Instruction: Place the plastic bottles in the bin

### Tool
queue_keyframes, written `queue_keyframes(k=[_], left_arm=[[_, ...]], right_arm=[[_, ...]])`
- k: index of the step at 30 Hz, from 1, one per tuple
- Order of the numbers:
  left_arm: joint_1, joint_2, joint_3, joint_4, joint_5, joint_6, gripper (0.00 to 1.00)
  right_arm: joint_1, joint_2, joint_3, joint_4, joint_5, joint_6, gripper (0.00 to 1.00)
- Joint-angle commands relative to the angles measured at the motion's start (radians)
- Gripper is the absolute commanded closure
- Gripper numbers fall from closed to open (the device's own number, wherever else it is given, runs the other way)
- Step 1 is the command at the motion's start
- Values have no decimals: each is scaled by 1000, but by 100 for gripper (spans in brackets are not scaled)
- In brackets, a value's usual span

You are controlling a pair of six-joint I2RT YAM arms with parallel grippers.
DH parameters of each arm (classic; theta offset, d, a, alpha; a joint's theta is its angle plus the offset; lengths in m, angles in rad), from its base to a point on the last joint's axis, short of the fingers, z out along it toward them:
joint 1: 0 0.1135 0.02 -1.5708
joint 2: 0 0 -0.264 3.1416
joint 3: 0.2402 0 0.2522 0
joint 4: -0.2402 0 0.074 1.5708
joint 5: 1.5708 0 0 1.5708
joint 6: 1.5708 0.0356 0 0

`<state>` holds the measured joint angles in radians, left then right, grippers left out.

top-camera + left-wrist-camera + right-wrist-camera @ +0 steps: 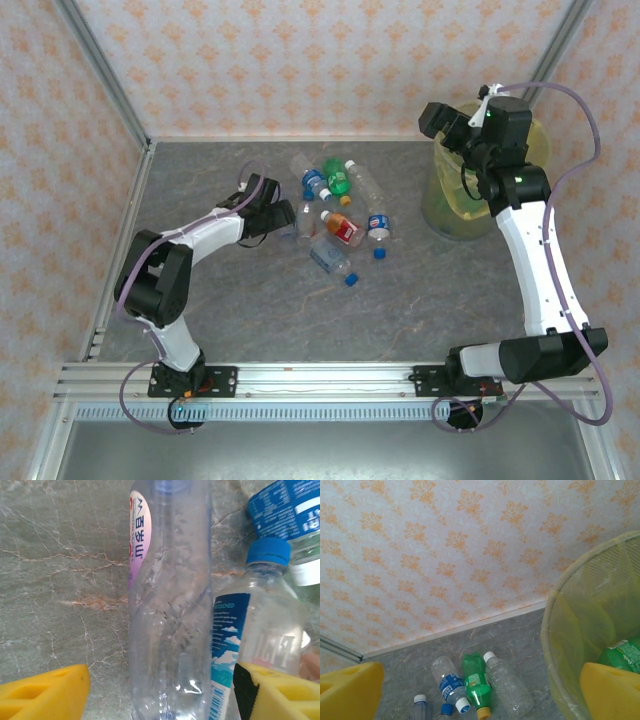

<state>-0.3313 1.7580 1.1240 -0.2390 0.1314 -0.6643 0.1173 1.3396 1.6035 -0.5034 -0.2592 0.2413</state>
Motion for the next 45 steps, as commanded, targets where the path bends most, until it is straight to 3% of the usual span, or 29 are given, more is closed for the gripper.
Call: queue_keyframes(k=[1,11,19,28,39,45], left_arm=[[11,37,39,-2,58,10,25],[30,132,52,24,117,15,25],[34,177,54,48,134,22,34],[34,117,52,8,79,72,23],[41,174,177,-107,-1,258,23],[48,238,233,-137,22,297,24]], right_arm=[[4,-30,3,-18,8,-22,0],[4,-38,3,-29,15,-20,0],[4,-36,18,-44,9,-19,0],[4,-38,18,-47,5,-13,0],[3,-32,21,-43,-8,-8,0],[4,-36,29,-54,3,-15,0]])
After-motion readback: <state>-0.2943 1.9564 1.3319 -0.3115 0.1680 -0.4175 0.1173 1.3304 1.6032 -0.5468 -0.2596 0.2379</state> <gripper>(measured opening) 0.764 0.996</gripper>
